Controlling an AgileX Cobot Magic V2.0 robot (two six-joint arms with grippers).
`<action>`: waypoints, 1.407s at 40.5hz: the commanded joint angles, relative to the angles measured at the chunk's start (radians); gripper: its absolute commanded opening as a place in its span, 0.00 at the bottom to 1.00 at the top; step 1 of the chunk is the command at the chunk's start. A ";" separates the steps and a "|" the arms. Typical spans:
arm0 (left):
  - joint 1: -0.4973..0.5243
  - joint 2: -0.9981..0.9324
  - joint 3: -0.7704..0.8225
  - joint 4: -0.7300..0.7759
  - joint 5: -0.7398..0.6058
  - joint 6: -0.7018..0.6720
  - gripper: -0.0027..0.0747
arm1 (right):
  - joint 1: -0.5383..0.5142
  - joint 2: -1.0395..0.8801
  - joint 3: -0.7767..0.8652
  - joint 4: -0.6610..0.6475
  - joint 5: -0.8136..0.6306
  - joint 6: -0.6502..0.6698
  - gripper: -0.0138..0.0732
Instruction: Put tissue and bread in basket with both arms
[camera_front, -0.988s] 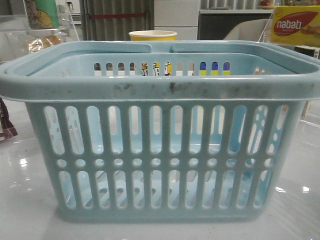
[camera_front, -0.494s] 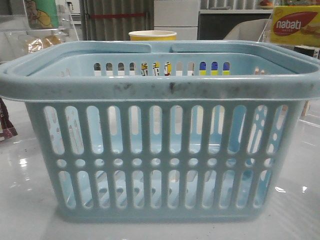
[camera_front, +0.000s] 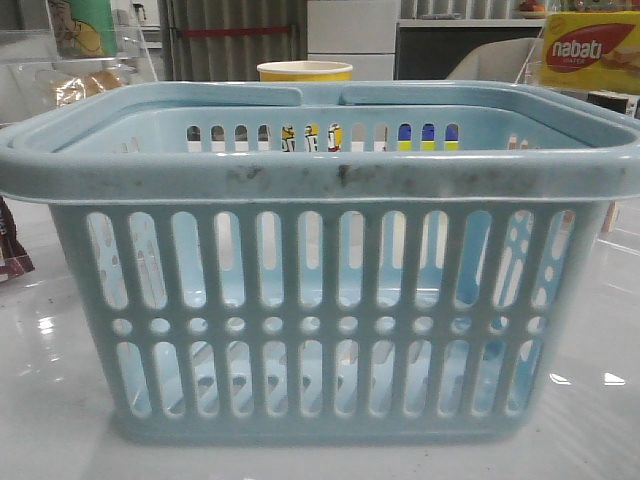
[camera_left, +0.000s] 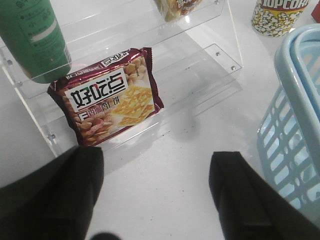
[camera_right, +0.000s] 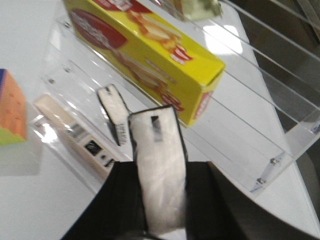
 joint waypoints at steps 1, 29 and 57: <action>-0.003 0.008 -0.029 -0.010 -0.070 0.000 0.69 | 0.063 -0.144 0.011 0.049 -0.048 -0.018 0.33; -0.003 0.010 -0.029 -0.010 -0.081 0.000 0.69 | 0.761 -0.154 0.233 0.208 -0.116 -0.136 0.34; -0.003 0.010 -0.029 -0.010 -0.083 0.000 0.69 | 0.769 -0.333 0.277 0.214 0.013 -0.136 0.79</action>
